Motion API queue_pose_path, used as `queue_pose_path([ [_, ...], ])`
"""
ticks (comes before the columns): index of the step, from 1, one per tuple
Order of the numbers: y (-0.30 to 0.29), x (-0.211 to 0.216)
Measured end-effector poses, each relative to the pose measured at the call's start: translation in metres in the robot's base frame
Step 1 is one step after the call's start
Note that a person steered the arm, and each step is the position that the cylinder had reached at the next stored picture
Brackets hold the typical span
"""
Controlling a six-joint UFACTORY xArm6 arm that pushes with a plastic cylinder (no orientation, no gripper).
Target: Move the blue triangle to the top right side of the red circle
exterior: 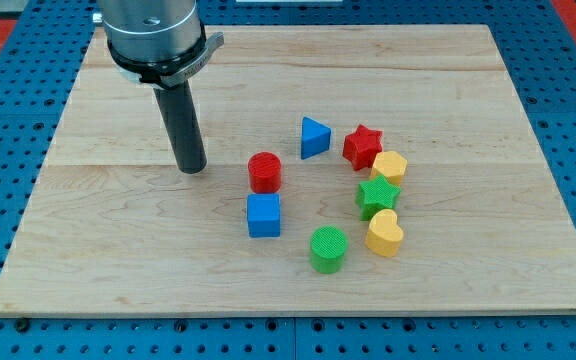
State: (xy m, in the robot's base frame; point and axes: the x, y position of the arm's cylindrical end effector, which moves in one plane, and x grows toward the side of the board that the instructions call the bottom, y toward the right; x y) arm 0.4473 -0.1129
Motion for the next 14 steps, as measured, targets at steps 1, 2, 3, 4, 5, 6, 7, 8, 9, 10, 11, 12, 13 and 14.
queue_pose_path([
  [1, 0.000, 0.000],
  [2, -0.003, 0.001],
  [3, -0.004, -0.052],
  [4, 0.036, -0.088],
  [5, 0.098, -0.097],
  [6, 0.109, -0.064],
  [7, 0.113, -0.069],
  [8, 0.113, -0.072],
  [9, 0.100, -0.093],
  [10, 0.121, -0.115],
  [11, 0.135, -0.101],
  [12, 0.136, -0.083],
  [13, 0.142, -0.062],
  [14, 0.135, -0.053],
])
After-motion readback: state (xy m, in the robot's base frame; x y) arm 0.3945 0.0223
